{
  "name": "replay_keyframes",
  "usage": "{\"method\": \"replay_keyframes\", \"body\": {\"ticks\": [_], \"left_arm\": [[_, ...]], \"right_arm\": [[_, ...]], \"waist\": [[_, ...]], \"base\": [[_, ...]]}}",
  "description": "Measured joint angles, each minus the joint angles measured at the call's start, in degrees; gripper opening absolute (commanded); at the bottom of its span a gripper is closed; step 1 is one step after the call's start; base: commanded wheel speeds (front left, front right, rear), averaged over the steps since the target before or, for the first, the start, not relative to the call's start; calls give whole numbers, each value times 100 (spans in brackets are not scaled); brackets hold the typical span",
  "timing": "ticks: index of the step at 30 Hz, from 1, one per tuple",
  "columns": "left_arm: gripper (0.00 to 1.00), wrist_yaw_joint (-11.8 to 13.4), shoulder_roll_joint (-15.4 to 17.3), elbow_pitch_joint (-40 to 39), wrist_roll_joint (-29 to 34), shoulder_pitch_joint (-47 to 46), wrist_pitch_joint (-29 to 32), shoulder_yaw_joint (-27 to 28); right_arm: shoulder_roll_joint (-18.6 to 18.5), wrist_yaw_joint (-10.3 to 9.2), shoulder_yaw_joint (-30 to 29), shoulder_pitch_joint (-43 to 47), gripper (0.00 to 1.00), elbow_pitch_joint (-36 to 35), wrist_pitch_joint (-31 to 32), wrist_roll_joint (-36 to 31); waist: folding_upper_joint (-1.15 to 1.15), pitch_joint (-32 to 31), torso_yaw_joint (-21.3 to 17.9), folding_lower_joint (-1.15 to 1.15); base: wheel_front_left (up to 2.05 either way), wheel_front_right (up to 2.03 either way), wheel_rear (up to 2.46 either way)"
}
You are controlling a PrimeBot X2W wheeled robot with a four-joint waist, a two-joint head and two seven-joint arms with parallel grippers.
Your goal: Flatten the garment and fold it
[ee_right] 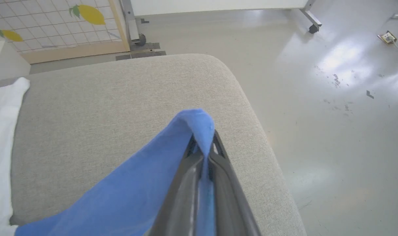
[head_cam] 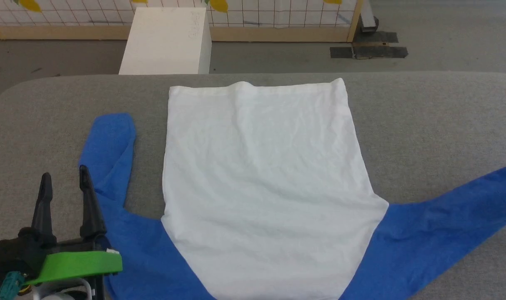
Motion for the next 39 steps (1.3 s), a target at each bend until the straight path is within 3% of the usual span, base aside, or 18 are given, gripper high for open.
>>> {"method": "replay_keyframes", "body": {"ticks": [7,14,22,30,31,32,33,36,39], "left_arm": [[100,23,-12,19,9,93,0,-41],[100,25,-21,16,42,125,0,-58],[100,25,-23,22,41,118,0,-164],[100,25,-25,110,8,95,0,-204],[100,25,-26,121,5,95,0,-203],[100,25,-25,134,5,96,0,-196],[100,25,-25,148,5,96,1,-191],[100,29,-25,182,4,97,0,-164],[100,29,-24,234,5,94,0,-156]], "right_arm": [[10,0,1950,44,0,-913,703,745],[820,0,3995,-229,0,-1451,1179,1144],[1680,0,5470,-708,0,-469,725,1478],[1882,0,6656,-942,0,871,459,1686],[1884,0,6781,-941,29,968,487,1764],[1872,0,6941,-941,74,1035,487,1855],[1873,0,7031,-940,100,1076,466,1965],[1882,0,6932,-974,100,1063,146,2238],[1859,0,6461,-1101,100,892,-411,2327]], "waist": [[0,-199,26,0],[0,-297,148,0],[-1,-289,447,0],[0,-162,839,0],[0,-147,871,0],[0,-129,905,0],[0,-111,932,0],[0,-71,943,0],[0,-82,883,0]], "base": [[0,0,0],[0,0,0],[0,0,0],[0,0,0],[0,0,0],[0,0,0],[0,0,0],[0,0,0],[0,0,0]]}}
